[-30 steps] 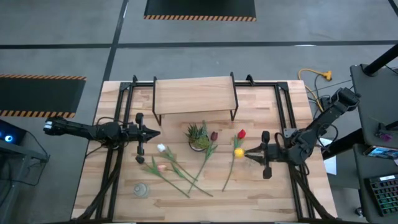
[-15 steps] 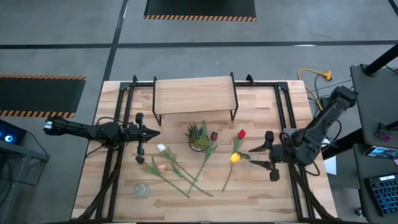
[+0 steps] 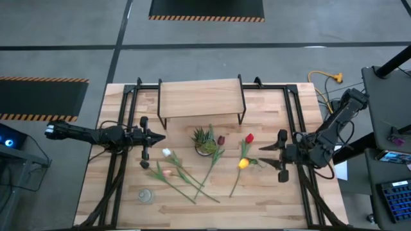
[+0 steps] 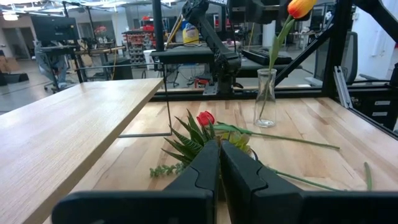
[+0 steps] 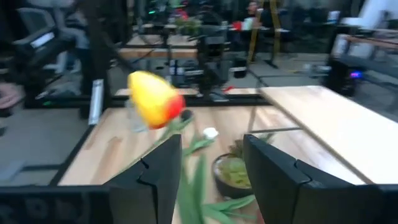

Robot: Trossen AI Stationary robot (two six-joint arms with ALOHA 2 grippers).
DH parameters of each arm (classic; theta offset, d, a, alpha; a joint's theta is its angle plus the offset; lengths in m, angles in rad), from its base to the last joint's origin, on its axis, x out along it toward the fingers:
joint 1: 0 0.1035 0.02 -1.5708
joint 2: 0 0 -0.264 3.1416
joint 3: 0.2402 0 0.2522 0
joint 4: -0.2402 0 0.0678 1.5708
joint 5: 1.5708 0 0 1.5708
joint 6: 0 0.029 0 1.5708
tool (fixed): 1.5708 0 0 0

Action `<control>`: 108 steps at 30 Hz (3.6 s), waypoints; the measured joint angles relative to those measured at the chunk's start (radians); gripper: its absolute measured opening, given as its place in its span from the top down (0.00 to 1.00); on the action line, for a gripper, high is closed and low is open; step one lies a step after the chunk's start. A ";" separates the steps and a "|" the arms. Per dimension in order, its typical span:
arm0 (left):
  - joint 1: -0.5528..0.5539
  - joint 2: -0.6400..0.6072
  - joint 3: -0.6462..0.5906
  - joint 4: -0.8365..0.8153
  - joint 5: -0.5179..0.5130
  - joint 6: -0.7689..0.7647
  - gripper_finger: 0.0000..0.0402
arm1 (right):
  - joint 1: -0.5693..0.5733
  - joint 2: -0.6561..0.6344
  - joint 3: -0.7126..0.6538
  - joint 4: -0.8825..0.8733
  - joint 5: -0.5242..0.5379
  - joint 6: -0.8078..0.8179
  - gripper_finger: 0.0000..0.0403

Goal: Pick and place flowers into a vace then onto a shelf
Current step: Put the red flower into the right transparent vase

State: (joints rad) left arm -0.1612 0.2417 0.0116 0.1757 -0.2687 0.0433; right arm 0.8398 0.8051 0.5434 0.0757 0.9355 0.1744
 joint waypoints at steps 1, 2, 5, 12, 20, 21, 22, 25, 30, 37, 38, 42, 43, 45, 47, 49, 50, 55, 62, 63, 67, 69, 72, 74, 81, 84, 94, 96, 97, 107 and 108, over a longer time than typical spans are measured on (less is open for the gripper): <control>0.000 0.000 0.000 0.000 0.000 0.000 1.00 | 0.000 0.000 0.000 -0.004 0.018 0.005 0.61; 0.000 0.000 0.000 0.000 0.000 0.000 1.00 | 0.000 0.000 0.000 -0.014 0.038 0.011 0.61; 0.000 0.000 0.000 0.000 0.000 0.000 1.00 | 0.000 0.000 0.003 -0.053 0.130 0.099 0.62; 0.000 0.000 0.000 0.000 0.000 0.000 1.00 | 0.000 -0.007 0.009 -0.088 0.262 0.236 0.66; 0.000 0.000 0.000 0.000 0.000 0.000 1.00 | 0.006 -0.011 0.009 -0.125 0.098 0.218 0.70; 0.000 0.000 0.000 0.000 0.000 0.000 1.00 | 0.016 -0.011 0.009 -0.124 0.075 0.203 0.70; 0.000 0.000 0.000 0.000 0.000 0.000 1.00 | 0.029 -0.010 0.009 -0.125 0.064 0.185 0.70; 0.000 0.000 0.000 0.000 0.000 0.000 1.00 | 0.081 -0.003 0.003 -0.125 0.050 0.108 0.70; 0.000 0.000 0.000 0.000 0.000 0.000 1.00 | 0.111 -0.005 -0.024 -0.094 -0.181 -0.035 0.72; 0.000 0.000 0.000 0.006 0.000 0.000 1.00 | 0.109 -0.010 -0.058 0.027 -0.539 -0.249 0.74; 0.000 0.000 0.000 0.006 0.000 0.000 1.00 | 0.108 -0.012 -0.062 0.044 -0.599 -0.292 0.74; 0.000 0.000 0.000 0.006 0.000 0.000 1.00 | 0.074 -0.016 -0.073 0.097 -0.728 -0.416 0.75; 0.000 0.000 0.000 0.005 0.000 0.000 1.00 | 0.057 -0.019 -0.073 0.100 -0.732 -0.427 0.76; 0.000 0.000 0.000 0.006 0.000 0.000 1.00 | 0.013 -0.025 -0.073 0.104 -0.733 -0.438 0.76; 0.000 0.000 0.000 0.006 0.000 0.000 1.00 | -0.038 -0.037 -0.073 0.104 -0.744 -0.442 0.77; 0.000 0.000 0.000 0.006 0.000 0.000 1.00 | -0.099 -0.058 -0.073 0.098 -0.769 -0.444 0.77; 0.000 0.000 0.000 0.006 0.000 0.000 1.00 | -0.131 -0.072 -0.073 0.086 -0.782 -0.442 0.77; 0.000 0.000 0.000 0.005 0.000 0.000 1.00 | -0.281 -0.176 -0.072 -0.010 -0.779 -0.375 0.77; 0.000 0.000 0.000 0.005 0.000 0.000 1.00 | -0.459 -0.277 -0.012 -0.212 -0.687 -0.238 0.78; 0.000 0.000 0.000 0.005 0.000 0.000 1.00 | -0.478 -0.275 0.000 -0.243 -0.669 -0.227 0.78; 0.000 0.000 0.000 0.005 0.000 0.000 1.00 | -0.543 -0.240 0.042 -0.319 -0.663 -0.230 0.77; 0.000 0.000 0.000 0.005 0.000 0.000 1.00 | -0.564 -0.208 0.065 -0.343 -0.655 -0.296 0.76; 0.000 0.000 0.000 0.005 0.000 0.000 1.00 | -0.577 -0.151 0.095 -0.379 -0.609 -0.414 0.74; 0.000 0.000 0.000 0.005 0.000 0.000 1.00 | -0.579 -0.109 0.117 -0.395 -0.557 -0.465 0.71; 0.000 0.000 0.000 0.004 0.000 0.000 1.00 | -0.579 0.046 0.219 -0.524 -0.411 -0.487 0.59; 0.000 0.000 0.000 0.004 0.000 0.000 1.00 | -0.579 0.106 0.269 -0.602 -0.408 -0.446 0.54; 0.000 0.000 0.000 0.004 0.000 0.000 1.00 | -0.661 0.209 0.506 -0.830 -0.403 0.047 0.54; 0.000 0.000 0.000 0.004 0.000 0.000 1.00 | -0.697 0.218 0.539 -0.864 -0.400 0.171 0.55; 0.000 0.000 0.000 0.004 0.000 0.000 1.00 | -0.716 0.224 0.552 -0.877 -0.401 0.226 0.56; 0.000 0.000 0.000 0.004 0.000 0.000 1.00 | -0.868 0.346 0.693 -1.010 -0.541 0.514 0.55; 0.000 0.000 0.000 0.004 0.000 0.000 1.00 | -0.882 0.362 0.707 -1.029 -0.562 0.536 0.55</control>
State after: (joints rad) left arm -0.1612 0.2420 0.0114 0.1795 -0.2687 0.0432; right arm -0.0420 1.1674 1.2499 -0.9533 0.3736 0.7106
